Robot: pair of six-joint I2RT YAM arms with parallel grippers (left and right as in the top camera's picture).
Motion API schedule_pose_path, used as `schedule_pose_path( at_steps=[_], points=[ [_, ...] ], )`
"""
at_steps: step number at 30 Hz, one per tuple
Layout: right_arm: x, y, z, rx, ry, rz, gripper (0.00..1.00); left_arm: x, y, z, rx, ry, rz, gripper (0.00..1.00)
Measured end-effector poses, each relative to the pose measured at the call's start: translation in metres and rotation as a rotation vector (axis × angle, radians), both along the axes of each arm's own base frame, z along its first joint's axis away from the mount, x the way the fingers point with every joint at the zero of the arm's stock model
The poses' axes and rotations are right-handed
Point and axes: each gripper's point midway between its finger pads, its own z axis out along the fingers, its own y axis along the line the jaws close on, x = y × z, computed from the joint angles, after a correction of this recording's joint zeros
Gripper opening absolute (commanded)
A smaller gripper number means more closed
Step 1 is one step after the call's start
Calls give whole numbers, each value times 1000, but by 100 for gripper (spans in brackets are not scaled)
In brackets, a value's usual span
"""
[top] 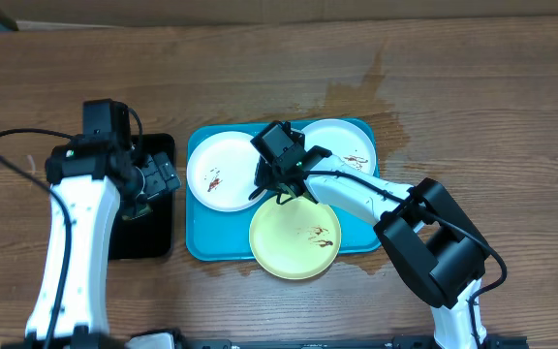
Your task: Clean dirty plates on tray and stack at the side
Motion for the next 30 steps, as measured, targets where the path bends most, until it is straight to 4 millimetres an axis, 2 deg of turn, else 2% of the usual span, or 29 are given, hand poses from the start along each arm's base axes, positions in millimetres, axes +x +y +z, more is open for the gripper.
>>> schedule_pose_path(
  at_steps=[6, 7, 9, 12, 15, 17, 19, 21, 27, 29, 30],
  points=[
    [1, 0, 1, -2, -10, 9, 12, 3, 24, -53, -19, 161, 80, 100],
    [1, 0, 1, -3, -11, 11, 12, 1, 30, -69, -27, 208, 101, 99],
    [1, 1, 1, -3, -12, 12, 12, 1, 37, -82, -32, 237, 118, 95],
    [2, 1, 1, -4, -14, 15, 12, 7, 46, -99, -34, 248, 135, 79],
    [2, 1, 1, -3, -14, 15, 12, 9, 50, -108, -33, 255, 120, 58],
    [2, 1, 1, -3, -14, 15, 13, 16, 52, -117, -29, 248, 107, 56],
    [2, 1, 1, -3, -14, 15, 13, 22, 54, -122, -22, 234, 93, 34],
    [2, 1, 1, -3, -14, 15, 13, 26, 56, -125, -17, 222, 73, 22],
    [2, 1, 1, -4, -15, 17, 16, 52, 60, -127, 0, 129, -7, 24],
    [2, 1, 1, -4, -15, 18, 16, 56, 59, -126, 0, 116, -53, 37],
    [2, 1, 1, -4, -15, 18, 16, 56, 59, -126, 1, 116, -65, 39]
  ],
)
